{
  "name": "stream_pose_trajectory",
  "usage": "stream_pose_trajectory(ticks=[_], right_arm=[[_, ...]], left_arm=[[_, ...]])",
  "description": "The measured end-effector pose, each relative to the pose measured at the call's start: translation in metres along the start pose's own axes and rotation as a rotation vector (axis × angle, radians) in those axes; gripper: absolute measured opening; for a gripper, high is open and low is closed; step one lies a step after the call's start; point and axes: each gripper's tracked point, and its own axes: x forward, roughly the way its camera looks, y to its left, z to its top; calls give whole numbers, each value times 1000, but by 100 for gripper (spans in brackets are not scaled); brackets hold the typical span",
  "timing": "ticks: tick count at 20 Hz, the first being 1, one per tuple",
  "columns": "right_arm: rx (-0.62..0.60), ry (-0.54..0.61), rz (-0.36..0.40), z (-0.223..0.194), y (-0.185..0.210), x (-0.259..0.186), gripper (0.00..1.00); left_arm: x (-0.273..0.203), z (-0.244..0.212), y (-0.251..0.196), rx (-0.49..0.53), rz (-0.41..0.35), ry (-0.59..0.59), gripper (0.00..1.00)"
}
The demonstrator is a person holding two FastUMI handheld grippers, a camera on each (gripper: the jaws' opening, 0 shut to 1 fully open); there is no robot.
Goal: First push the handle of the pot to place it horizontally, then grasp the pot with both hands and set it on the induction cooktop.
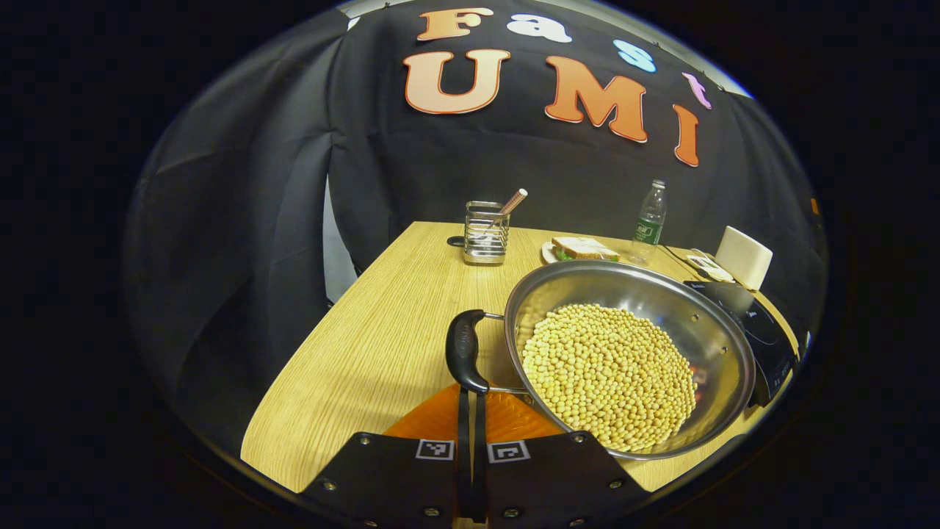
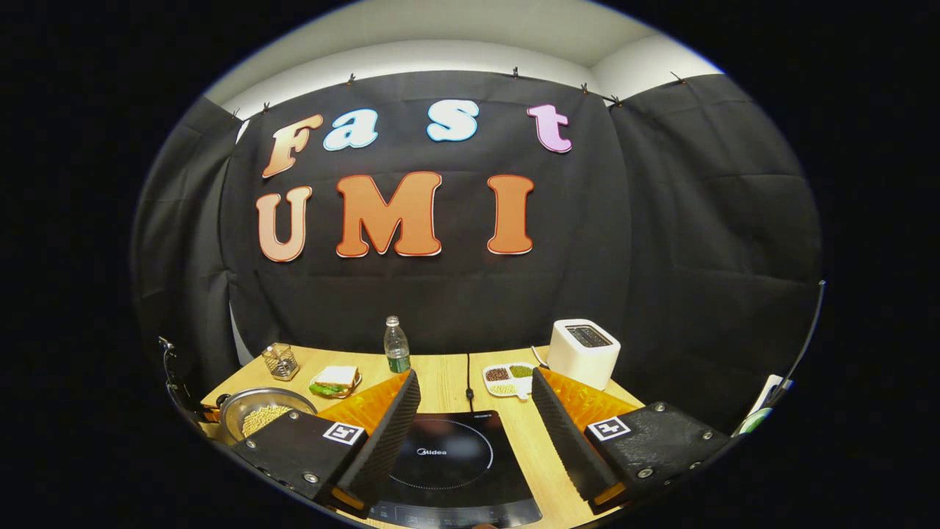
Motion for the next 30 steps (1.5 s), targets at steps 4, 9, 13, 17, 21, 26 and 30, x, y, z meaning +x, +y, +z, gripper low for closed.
stream_pose_trajectory(ticks=[4, 9, 13, 17, 21, 26, 30], right_arm=[[-10, 12, 5, -11, 16, 2, 95], [15, 37, 51, -28, 56, 6, 95], [21, 69, 94, -47, 93, 6, 95], [53, 119, 136, -81, 139, 9, 95], [78, 190, 168, -121, 187, 17, 95], [66, 278, 168, -169, 224, 35, 95], [55, 330, 137, -199, 235, 53, 95]], left_arm=[[6, 4, 4, -12, -6, -7, 2], [-5, 6, 12, -33, -16, -33, 2], [-28, 29, 27, -26, 13, -120, 2], [-36, 54, 10, 8, -43, -194, 2], [-21, 63, 0, 13, -35, -197, 30], [-5, 62, -14, 0, -87, -187, 61], [8, 63, -15, -3, -107, -188, 77]])
